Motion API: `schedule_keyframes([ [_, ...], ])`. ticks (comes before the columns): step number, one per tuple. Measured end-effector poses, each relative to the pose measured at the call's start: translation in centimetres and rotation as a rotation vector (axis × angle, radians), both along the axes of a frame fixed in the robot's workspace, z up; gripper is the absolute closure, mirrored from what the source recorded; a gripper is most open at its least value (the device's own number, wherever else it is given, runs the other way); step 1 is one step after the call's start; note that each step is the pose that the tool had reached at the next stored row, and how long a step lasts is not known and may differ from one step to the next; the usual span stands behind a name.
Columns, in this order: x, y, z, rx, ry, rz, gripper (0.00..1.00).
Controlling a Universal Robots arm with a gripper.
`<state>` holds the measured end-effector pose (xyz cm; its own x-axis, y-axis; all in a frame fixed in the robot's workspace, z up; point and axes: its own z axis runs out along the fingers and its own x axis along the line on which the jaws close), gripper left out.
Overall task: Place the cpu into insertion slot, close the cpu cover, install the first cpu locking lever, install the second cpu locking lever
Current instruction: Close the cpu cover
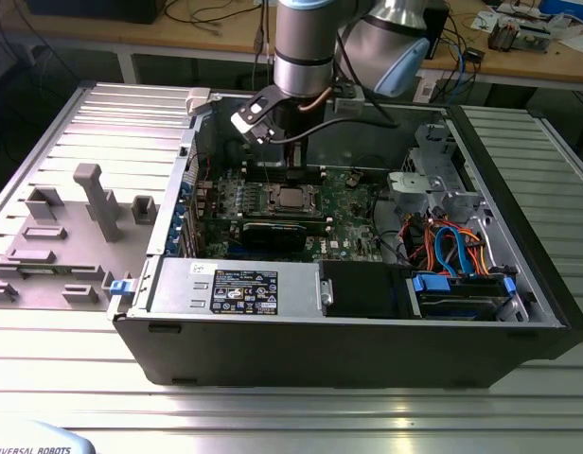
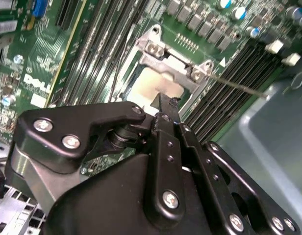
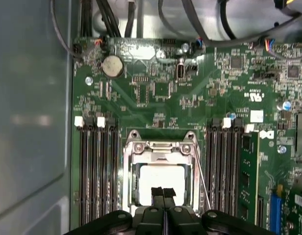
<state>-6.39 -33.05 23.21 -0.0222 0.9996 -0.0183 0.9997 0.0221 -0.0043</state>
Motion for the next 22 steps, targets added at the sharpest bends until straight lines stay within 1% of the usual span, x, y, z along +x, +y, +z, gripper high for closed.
schedule_keyframes([
  [3, -0.47, 0.0, -0.44, 0.0001, 0.0013, 0.005, 0.89],
  [7, -0.57, -0.01, -0.73, 0.0001, 0.0013, 0.014, 0.89],
  [10, -0.89, -0.02, -1.23, 0.0001, 0.0013, 0.02, 0.89],
  [12, -1.01, -0.01, -1.45, 0.0001, 0.0013, 0.023, 0.89],
  [20, -1.54, -0.03, -2.72, -0.0008, 0.002, 0.044, 0.89],
  [22, -1.56, -0.04, -2.86, -0.001, 0.002, 0.045, 0.89],
])
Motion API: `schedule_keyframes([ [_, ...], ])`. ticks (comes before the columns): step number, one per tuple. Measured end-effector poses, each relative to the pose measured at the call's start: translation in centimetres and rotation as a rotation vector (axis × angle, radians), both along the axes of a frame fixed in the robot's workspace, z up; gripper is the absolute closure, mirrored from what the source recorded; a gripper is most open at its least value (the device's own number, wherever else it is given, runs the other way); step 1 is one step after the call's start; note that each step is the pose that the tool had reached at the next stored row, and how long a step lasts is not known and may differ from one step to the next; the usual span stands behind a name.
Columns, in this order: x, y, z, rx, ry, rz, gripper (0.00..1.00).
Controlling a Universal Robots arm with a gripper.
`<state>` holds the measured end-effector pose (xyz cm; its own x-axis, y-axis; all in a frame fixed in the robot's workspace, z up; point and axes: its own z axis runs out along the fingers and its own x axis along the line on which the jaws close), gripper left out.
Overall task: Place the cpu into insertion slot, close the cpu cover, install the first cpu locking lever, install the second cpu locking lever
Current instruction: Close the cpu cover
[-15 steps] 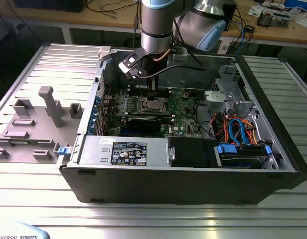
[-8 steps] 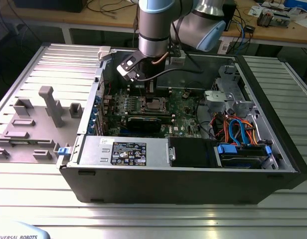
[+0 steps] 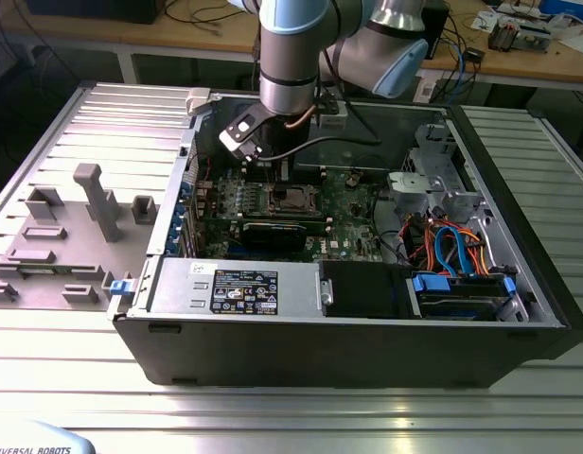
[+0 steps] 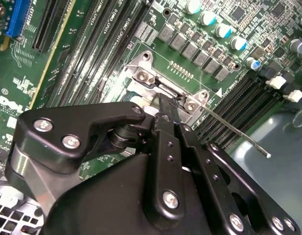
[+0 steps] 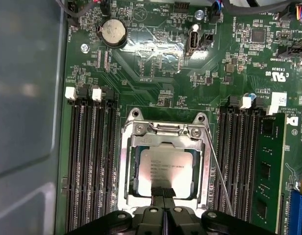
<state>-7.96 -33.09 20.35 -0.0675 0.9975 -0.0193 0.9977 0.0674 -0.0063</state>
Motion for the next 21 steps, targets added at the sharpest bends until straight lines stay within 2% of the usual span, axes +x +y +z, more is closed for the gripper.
schedule_keyframes([
  [4, 0.04, 0.06, 0.3, 0.0032, -0.0028, 0.0, 0.89],
  [6, 0.01, 0.03, 0.66, 0.0014, -0.0018, 0.0, 0.89],
  [8, -0.1, 0.02, 0.7, 0.0011, -0.0017, 0.0, 0.89],
  [15, -0.74, 0.02, 0.5, 0.0029, -0.0017, 0.0, 0.89],
  [21, -0.78, 0.01, 0.1, 0.0038, -0.0012, 0.0, 0.89],
])
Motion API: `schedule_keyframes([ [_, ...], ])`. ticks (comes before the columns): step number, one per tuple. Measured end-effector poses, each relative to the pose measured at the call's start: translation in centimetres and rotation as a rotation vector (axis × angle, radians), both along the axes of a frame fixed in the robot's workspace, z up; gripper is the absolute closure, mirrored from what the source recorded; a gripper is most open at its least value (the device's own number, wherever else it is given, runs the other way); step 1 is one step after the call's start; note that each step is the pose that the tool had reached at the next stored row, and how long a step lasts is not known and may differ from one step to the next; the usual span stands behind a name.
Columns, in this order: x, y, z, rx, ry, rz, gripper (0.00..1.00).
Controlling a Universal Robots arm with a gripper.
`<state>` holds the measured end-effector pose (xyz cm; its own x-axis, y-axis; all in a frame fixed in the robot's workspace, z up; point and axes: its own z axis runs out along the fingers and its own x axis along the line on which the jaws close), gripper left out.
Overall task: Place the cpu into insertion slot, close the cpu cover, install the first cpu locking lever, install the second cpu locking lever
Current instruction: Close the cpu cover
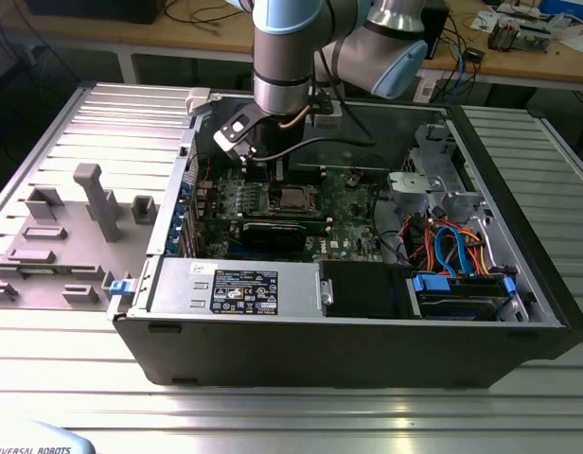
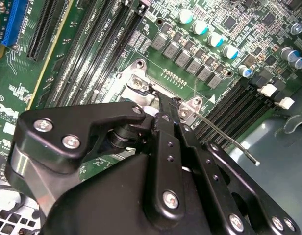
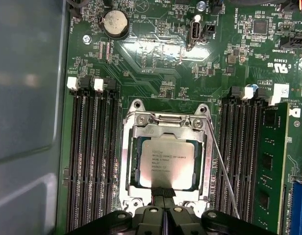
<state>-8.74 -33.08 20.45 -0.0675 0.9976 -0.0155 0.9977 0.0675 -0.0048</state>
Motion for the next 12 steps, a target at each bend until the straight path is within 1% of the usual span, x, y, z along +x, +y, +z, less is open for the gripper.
schedule_keyframes([
  [2, 0.0, 0.0, -0.07, 0.0023, 0.0001, 0.0, 0.89],
  [4, 0.01, 0.01, -0.14, 0.0076, -0.0003, 0.0, 0.89],
  [5, 0.01, 0.01, -0.16, 0.0132, -0.0001, 0.0, 0.89],
  [6, 0.01, 0.02, -0.17, 0.0144, -0.0003, 0.0, 0.89],
  [9, 0.01, 0.01, -0.09, 0.0149, -0.0005, 0.0, 0.89],
  [12, 0.01, 0.01, 0.34, 0.0147, -0.0005, 0.0, 0.89],
])
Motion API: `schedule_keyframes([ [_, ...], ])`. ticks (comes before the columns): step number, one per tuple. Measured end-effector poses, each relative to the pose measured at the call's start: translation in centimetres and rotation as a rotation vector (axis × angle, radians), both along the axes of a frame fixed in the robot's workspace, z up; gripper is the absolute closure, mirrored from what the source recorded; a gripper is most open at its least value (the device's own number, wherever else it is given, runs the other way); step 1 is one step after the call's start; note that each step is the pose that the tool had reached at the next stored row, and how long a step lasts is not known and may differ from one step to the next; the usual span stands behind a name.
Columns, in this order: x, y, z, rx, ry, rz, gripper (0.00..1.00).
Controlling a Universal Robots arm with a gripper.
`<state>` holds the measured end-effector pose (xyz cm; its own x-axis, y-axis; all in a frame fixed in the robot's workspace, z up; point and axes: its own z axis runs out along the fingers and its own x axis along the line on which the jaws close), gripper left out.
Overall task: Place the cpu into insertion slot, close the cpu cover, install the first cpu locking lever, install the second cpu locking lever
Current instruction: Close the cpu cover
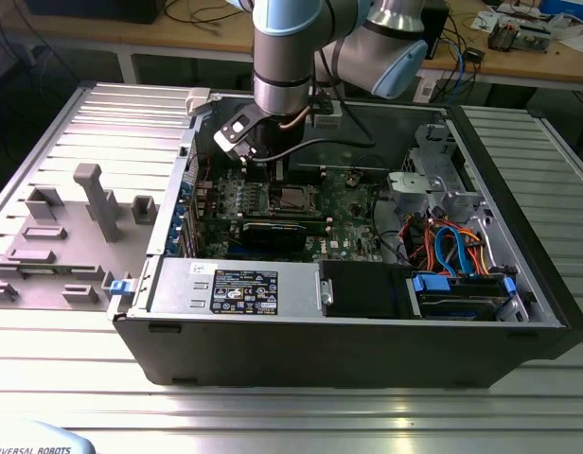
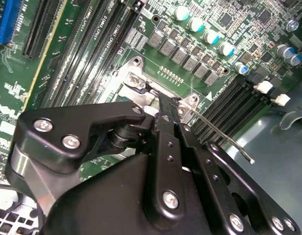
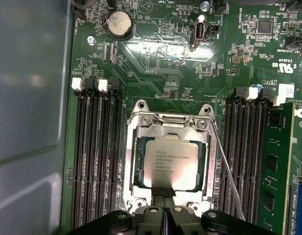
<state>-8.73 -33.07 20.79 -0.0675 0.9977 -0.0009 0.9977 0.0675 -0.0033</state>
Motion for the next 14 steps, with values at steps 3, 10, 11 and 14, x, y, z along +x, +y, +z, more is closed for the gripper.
schedule_keyframes([
  [3, 0.0, 0.0, 0.36, -0.0001, 0.0001, 0.0, 0.89],
  [10, 0.89, 0.0, 0.37, -0.0003, 0.0002, 0.0, 0.89],
  [11, 1.1, 0.0, 0.37, -0.0002, 0.0002, 0.0, 0.89],
  [14, 2.33, 0.0, 0.37, -0.0002, 0.0001, 0.0, 0.89],
])
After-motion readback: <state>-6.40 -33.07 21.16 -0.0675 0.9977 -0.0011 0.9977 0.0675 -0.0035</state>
